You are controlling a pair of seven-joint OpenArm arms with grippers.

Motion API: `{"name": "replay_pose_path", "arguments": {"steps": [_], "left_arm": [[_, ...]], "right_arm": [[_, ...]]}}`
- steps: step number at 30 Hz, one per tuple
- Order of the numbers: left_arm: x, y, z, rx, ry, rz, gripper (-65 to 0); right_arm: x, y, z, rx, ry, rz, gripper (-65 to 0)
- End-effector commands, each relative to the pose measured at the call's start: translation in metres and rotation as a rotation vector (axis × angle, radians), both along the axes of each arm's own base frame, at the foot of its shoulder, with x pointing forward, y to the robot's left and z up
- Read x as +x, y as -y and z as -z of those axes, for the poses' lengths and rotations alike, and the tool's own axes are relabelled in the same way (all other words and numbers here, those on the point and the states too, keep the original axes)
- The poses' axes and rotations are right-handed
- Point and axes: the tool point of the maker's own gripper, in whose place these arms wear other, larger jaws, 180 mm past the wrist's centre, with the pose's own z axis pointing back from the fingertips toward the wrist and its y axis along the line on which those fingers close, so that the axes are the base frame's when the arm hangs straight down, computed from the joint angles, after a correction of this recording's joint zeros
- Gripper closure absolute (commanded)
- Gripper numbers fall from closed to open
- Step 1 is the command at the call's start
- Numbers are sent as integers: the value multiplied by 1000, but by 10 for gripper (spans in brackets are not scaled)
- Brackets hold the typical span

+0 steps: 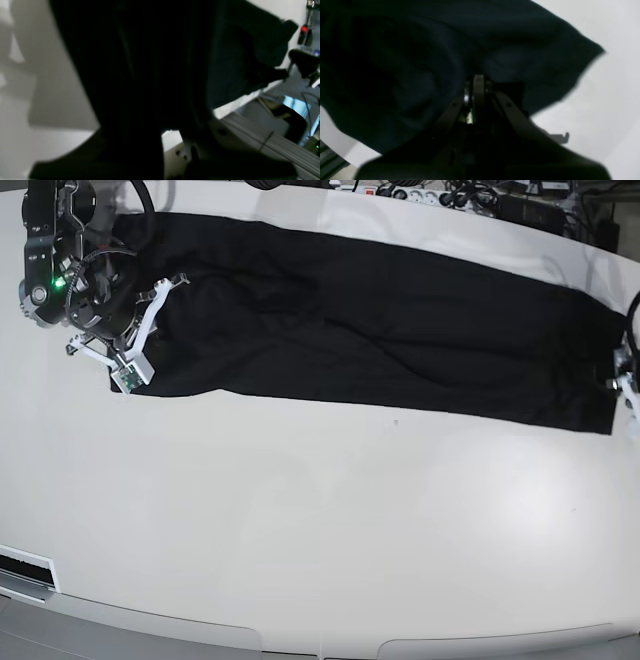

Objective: Layout the t-shirt on the table in an organized manner, then fold the t-shirt properly
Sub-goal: 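Pull the shirt ends apart with both grippers to straighten the strip, then grasp the strip end with the left gripper and fold it toward the right gripper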

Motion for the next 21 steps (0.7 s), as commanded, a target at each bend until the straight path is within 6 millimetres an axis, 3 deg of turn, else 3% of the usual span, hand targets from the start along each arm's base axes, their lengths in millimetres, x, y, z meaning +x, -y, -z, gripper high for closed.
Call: {"name": "replay_pose_path", "arguments": {"steps": [1,4,10,21], "left_arm": [[13,-11,-22,-1,59,-15,0],[23,-6,-37,-68,111,-36,0],[24,-2,-38,-66,117,-20,0],[33,8,-46,-60,155,31,0]], "right_arm": [[8,0,-10,8,40,-5,0],[11,-1,-12,16,58,-4,0],[24,-1,-19,25,100,19,0],[27,-2,-22,32,117,19,0]]}}
